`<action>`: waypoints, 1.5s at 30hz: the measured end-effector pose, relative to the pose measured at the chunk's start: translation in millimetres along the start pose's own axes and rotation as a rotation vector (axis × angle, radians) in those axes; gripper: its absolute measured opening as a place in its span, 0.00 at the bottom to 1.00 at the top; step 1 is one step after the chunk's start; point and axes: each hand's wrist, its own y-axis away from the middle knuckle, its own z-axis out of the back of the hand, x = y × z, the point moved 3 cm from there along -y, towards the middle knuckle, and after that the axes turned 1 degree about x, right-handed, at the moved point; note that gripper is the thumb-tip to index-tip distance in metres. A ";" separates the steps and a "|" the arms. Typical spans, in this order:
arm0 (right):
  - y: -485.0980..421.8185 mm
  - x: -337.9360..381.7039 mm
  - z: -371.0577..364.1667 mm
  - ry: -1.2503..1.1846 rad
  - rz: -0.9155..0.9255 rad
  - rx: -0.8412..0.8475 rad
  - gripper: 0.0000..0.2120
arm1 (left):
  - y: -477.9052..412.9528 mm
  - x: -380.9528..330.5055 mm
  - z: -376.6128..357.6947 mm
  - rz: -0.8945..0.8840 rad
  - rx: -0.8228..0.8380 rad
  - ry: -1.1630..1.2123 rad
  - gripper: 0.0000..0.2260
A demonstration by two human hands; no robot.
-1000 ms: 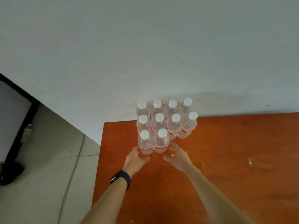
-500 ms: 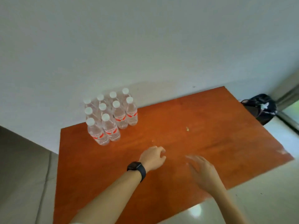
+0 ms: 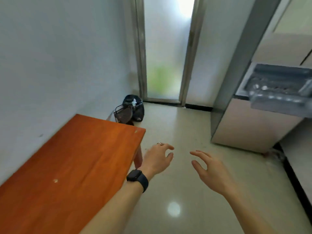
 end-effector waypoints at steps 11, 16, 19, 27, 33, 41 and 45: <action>-56.1 -177.7 155.6 -0.079 -0.214 -0.317 0.18 | -183.5 -202.8 -68.5 -0.372 0.094 -0.044 0.16; -113.7 -253.8 216.3 -0.080 -0.286 -0.377 0.18 | -292.6 -277.2 -99.2 -0.475 0.116 -0.068 0.16; -151.2 -300.5 251.7 -0.066 -0.339 -0.356 0.18 | -362.3 -322.1 -114.0 -0.511 0.133 -0.071 0.16; -235.4 -407.1 331.5 -0.153 -0.433 -0.434 0.20 | -502.7 -413.9 -155.0 -0.574 0.211 -0.073 0.17; -306.6 -489.6 359.4 -0.218 -0.469 -0.366 0.22 | -597.0 -457.5 -203.1 -0.506 0.273 0.008 0.18; -454.9 -619.1 404.1 -0.353 -0.440 -0.221 0.22 | -734.1 -515.7 -278.9 -0.171 0.307 0.195 0.22; -528.4 -670.3 408.0 -0.501 -0.475 -0.054 0.20 | -793.0 -531.0 -316.3 0.134 0.327 0.405 0.19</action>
